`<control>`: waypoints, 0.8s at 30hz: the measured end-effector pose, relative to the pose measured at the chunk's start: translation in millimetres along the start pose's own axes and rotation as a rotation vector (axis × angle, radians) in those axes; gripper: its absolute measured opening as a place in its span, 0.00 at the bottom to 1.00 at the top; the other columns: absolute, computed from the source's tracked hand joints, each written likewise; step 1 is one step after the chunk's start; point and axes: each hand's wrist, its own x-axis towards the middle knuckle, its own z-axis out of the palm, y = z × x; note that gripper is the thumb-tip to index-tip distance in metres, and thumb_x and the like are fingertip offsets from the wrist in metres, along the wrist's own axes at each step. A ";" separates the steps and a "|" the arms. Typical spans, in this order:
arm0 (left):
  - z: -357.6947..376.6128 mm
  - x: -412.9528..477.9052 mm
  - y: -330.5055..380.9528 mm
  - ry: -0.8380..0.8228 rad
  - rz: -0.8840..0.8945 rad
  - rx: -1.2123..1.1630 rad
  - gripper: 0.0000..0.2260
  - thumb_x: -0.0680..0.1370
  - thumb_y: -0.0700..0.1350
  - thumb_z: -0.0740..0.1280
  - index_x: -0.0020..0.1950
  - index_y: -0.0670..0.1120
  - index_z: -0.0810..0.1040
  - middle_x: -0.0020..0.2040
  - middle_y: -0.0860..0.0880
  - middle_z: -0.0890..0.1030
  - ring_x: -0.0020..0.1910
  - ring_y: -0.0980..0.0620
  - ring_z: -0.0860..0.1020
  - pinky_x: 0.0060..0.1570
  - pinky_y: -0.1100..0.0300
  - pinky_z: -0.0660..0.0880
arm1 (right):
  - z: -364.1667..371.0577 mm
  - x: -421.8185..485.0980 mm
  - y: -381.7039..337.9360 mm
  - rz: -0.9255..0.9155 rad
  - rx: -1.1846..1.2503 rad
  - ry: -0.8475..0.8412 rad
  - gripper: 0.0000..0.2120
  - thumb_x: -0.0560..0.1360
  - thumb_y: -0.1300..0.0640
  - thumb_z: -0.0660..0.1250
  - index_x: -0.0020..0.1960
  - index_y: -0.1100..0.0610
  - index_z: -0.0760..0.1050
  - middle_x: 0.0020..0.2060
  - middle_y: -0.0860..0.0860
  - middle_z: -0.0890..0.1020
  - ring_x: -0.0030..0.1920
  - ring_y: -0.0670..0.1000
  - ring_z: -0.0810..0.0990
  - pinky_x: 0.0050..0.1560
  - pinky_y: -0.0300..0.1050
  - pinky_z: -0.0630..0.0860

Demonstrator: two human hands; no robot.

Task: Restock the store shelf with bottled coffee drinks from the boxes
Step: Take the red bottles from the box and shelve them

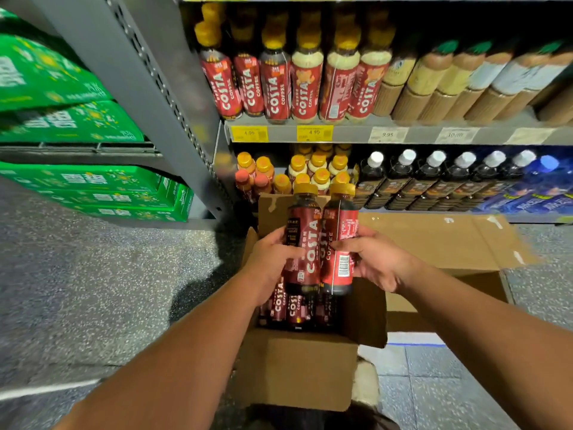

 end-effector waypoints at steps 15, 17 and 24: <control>30.8 -40.9 103.4 0.092 0.124 -0.146 0.16 0.72 0.41 0.71 0.57 0.52 0.76 0.49 0.45 0.84 0.47 0.45 0.83 0.45 0.52 0.77 | 16.2 -55.2 -116.3 -0.084 -0.056 -0.113 0.20 0.71 0.71 0.68 0.61 0.62 0.72 0.53 0.63 0.82 0.54 0.64 0.81 0.56 0.63 0.76; 35.8 -41.4 115.6 0.110 0.140 -0.149 0.16 0.71 0.42 0.72 0.57 0.53 0.76 0.49 0.46 0.84 0.47 0.45 0.83 0.45 0.51 0.77 | 13.8 -59.7 -129.9 -0.115 -0.084 -0.134 0.19 0.70 0.71 0.68 0.59 0.61 0.74 0.52 0.61 0.82 0.52 0.61 0.82 0.53 0.59 0.78; 53.1 -50.4 160.5 0.174 0.236 -0.115 0.17 0.67 0.43 0.76 0.54 0.50 0.77 0.48 0.46 0.84 0.46 0.46 0.83 0.47 0.49 0.78 | 6.1 -72.8 -172.9 -0.221 -0.162 -0.234 0.24 0.66 0.66 0.73 0.60 0.56 0.74 0.51 0.56 0.84 0.51 0.58 0.83 0.54 0.59 0.77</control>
